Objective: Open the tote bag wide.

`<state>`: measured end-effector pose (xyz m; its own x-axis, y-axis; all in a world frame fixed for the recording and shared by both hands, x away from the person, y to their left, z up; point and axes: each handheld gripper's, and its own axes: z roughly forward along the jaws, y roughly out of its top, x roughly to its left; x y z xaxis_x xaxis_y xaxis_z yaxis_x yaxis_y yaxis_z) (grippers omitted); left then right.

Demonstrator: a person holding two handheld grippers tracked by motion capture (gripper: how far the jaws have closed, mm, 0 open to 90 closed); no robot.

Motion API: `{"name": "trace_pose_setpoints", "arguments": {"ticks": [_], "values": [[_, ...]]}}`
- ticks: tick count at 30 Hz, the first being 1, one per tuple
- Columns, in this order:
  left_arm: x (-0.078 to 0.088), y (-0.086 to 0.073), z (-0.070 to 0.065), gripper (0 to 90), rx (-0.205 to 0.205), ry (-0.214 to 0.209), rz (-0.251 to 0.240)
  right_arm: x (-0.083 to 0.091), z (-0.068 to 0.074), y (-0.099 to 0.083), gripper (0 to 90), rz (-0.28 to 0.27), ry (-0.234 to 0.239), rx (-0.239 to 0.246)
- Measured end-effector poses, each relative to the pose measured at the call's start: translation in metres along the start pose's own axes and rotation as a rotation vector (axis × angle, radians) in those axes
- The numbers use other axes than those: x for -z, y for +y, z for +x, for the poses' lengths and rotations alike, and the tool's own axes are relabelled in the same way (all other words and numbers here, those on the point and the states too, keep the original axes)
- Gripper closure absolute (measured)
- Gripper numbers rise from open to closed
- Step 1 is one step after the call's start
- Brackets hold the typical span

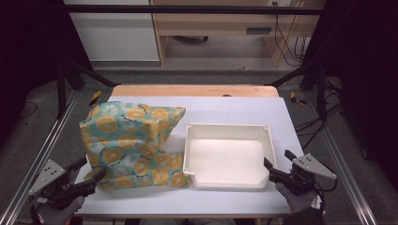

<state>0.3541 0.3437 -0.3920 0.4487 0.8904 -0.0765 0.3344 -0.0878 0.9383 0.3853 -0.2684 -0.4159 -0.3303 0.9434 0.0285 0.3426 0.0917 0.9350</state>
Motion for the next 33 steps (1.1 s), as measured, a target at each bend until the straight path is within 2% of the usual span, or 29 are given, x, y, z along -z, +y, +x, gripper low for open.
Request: {"name": "trace_pose_setpoints", "arguments": {"ticks": [8, 15, 25, 33], "values": [[0.003, 0.005, 0.001, 18.0, 0.007, -0.006, -0.024, 0.0, 0.004, 0.003, 21.4, 0.008, 0.018, -0.008], [0.0, 0.007, 0.0, 18.2, 0.003, -0.013, -0.02, -0.001, 0.011, 0.008, 22.4, 0.003, 0.05, 0.001], [-0.002, 0.021, -0.002, 18.1, -0.025, -0.014, -0.025, 0.0, 0.024, 0.018, 22.3, -0.02, 0.085, 0.012], [-0.002, 0.029, -0.002, 18.0, -0.036, -0.02, -0.031, -0.002, 0.032, 0.025, 23.6, -0.017, 0.08, 0.01]]}}
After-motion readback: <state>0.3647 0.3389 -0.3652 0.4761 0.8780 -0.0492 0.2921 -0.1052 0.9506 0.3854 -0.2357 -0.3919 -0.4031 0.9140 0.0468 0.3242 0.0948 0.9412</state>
